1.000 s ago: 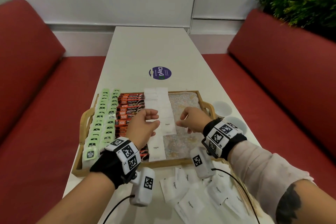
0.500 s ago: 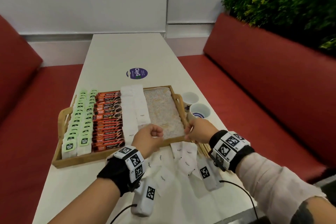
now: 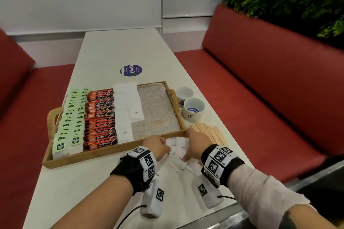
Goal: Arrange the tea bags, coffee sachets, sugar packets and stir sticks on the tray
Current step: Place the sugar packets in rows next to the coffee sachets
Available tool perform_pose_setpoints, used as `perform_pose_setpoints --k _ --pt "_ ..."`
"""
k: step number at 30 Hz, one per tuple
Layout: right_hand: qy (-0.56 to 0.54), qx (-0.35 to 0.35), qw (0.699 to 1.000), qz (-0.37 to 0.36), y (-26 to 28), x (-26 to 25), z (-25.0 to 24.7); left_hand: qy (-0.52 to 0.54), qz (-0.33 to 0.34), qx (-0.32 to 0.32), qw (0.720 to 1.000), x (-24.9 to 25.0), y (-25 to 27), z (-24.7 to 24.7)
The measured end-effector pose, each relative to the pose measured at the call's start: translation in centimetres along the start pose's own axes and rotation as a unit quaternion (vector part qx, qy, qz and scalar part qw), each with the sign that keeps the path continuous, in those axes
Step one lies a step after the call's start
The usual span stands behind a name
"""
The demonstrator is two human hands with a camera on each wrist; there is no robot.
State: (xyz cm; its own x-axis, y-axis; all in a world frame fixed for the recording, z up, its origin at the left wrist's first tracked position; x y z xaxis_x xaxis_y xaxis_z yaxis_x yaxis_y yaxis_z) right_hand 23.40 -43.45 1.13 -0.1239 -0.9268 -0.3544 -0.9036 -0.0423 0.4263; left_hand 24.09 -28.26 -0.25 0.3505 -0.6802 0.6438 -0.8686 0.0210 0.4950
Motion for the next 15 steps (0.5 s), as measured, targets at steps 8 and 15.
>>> perform_pose_setpoints --k 8,15 --pt "-0.028 0.01 1.0 -0.004 0.0 0.3 0.5 0.004 -0.023 -0.019 1.0 0.7 -0.3 1.4" --pt "-0.046 0.018 0.998 -0.024 -0.1 0.1 1.0 -0.044 -0.009 -0.024 0.999 1.2 -0.5 2.3"
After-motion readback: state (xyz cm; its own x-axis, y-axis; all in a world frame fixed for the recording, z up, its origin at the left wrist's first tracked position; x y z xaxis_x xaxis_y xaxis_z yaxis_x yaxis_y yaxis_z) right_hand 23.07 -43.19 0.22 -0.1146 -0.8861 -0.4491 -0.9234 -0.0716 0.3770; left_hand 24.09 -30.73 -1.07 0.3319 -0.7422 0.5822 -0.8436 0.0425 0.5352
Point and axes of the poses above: each hand's wrist, its own y-axis away from the middle knuckle, its own z-axis out of the palm, x = y × z, the point moved 4 cm from there along -y, towards the middle knuckle, and after that the axes turned 3 degrees about -z, right-handed, at the moved point
